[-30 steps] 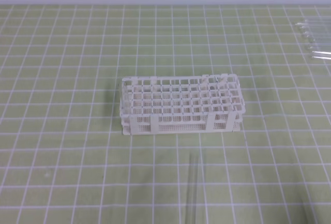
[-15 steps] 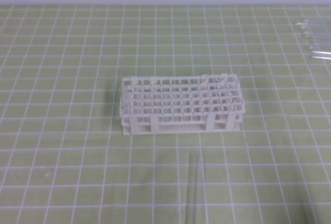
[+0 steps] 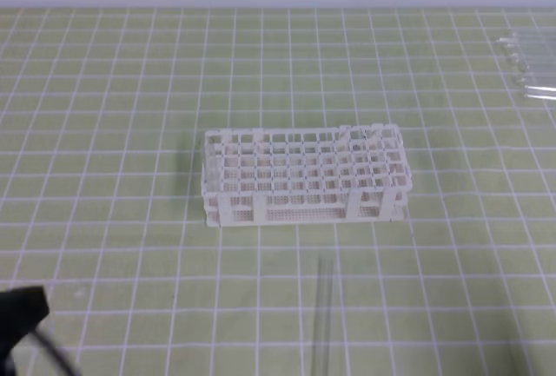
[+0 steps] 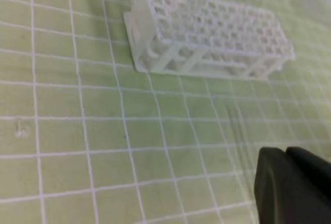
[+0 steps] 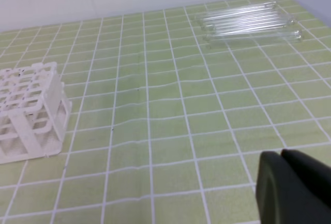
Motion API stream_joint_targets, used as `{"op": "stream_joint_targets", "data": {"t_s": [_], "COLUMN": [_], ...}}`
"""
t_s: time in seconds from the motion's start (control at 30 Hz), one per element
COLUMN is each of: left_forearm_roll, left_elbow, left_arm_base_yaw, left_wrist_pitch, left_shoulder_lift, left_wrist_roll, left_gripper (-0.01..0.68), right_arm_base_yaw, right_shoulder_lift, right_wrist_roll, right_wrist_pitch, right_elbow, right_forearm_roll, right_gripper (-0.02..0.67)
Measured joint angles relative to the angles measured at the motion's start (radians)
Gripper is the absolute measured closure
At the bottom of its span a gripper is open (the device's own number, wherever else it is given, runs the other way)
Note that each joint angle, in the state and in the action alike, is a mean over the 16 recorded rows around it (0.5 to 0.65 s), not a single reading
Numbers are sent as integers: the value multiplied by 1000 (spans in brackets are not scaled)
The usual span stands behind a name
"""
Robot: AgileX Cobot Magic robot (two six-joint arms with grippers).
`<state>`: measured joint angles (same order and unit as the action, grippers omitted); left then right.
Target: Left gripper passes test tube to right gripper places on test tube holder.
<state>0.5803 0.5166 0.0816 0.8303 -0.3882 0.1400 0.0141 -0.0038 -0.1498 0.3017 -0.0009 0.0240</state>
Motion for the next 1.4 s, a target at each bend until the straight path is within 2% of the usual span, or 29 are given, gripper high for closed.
{"op": "stream_joint_targets", "data": {"t_s": [0.2, 0.37, 0.53, 0.73, 0.9, 1.0, 1.17, 1.27, 1.4], "left_forearm_roll": [-8, -63, -183, -347, -426, -438, -429, -411, -386], "left_elbow": [214, 343, 448, 537, 593, 612, 627, 631, 643], "left_arm_base_yaw": [37, 144, 359, 637, 798, 839, 859, 859, 862], "left_wrist_pitch": [159, 189, 177, 137, 117, 108, 97, 92, 90], "left_shoulder_lift": [-317, -547, -753, -949, -1095, -1164, -1250, -1285, -1315], "left_wrist_roll": [168, 186, 76, -130, -268, -320, -392, -432, -471], "left_gripper": [675, 675, 675, 675, 675, 673, 654, 615, 527], "right_arm_base_yaw": [0, 0, 0, 0, 0, 0, 0, 0, 0], "right_shoulder_lift": [0, 0, 0, 0, 0, 0, 0, 0, 0], "right_wrist_roll": [0, 0, 0, 0, 0, 0, 0, 0, 0], "right_wrist_pitch": [0, 0, 0, 0, 0, 0, 0, 0, 0], "right_elbow": [0, 0, 0, 0, 0, 0, 0, 0, 0], "right_forearm_roll": [0, 0, 0, 0, 0, 0, 0, 0, -1], "right_gripper": [666, 666, 666, 666, 666, 666, 666, 666, 666]}}
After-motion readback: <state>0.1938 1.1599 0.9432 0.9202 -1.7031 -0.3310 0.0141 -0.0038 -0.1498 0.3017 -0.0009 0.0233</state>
